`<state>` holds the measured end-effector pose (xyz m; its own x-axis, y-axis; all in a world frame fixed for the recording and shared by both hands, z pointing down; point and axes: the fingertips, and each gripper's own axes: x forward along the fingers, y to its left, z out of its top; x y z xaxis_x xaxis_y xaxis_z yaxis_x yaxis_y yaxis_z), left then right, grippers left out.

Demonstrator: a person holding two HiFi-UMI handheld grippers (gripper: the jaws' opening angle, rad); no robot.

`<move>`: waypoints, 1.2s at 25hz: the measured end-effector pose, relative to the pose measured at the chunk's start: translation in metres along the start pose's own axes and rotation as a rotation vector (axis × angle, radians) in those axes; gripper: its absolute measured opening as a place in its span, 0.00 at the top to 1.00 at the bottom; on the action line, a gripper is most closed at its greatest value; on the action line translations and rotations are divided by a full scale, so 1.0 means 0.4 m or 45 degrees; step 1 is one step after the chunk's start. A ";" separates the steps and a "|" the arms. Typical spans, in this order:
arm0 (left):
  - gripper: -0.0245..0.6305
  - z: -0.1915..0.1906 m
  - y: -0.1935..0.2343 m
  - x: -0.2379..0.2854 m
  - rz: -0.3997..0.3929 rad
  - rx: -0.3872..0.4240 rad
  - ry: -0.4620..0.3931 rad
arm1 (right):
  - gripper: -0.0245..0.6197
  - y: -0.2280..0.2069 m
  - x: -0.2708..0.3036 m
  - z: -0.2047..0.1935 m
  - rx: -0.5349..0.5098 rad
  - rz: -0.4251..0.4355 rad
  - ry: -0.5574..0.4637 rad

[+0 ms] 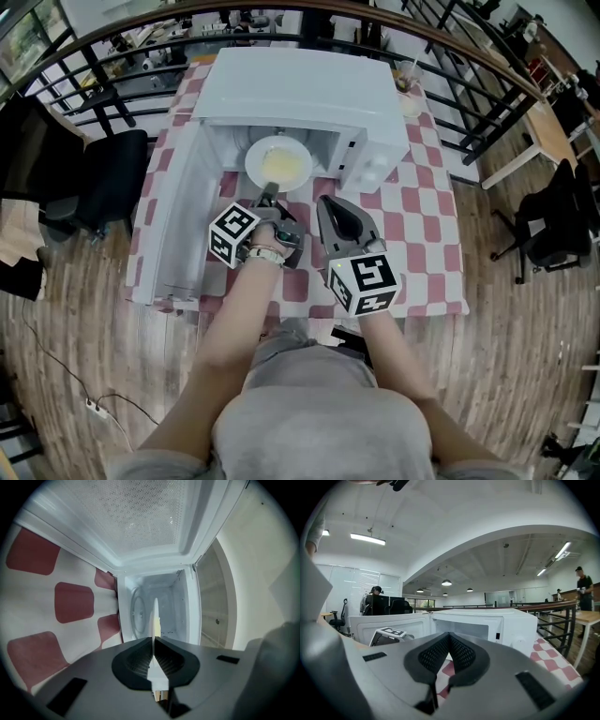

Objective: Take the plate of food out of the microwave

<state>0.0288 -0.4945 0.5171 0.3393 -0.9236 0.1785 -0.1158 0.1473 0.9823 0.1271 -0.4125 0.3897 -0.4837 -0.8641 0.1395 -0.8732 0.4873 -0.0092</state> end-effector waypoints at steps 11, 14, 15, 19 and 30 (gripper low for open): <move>0.94 -0.024 -0.024 -0.106 -0.081 0.006 0.043 | 0.92 0.048 -0.075 -0.003 0.024 -0.052 -0.017; 0.94 -0.034 -0.035 -0.135 -0.103 0.010 0.053 | 0.92 0.066 -0.094 -0.004 0.025 -0.051 -0.019; 0.94 -0.038 -0.037 -0.144 -0.108 0.013 0.056 | 0.92 0.071 -0.101 -0.005 0.023 -0.051 -0.023; 0.94 -0.049 -0.041 -0.172 -0.120 0.015 0.068 | 0.92 0.078 -0.126 -0.005 0.017 -0.069 -0.039; 0.94 -0.060 -0.082 -0.249 -0.170 0.052 0.074 | 0.92 0.083 -0.164 -0.006 0.033 -0.121 -0.079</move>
<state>0.0212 -0.3990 0.4686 0.4073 -0.9119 0.0506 -0.1032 0.0090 0.9946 0.1301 -0.3394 0.3824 -0.4004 -0.9129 0.0792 -0.9163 0.3997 -0.0249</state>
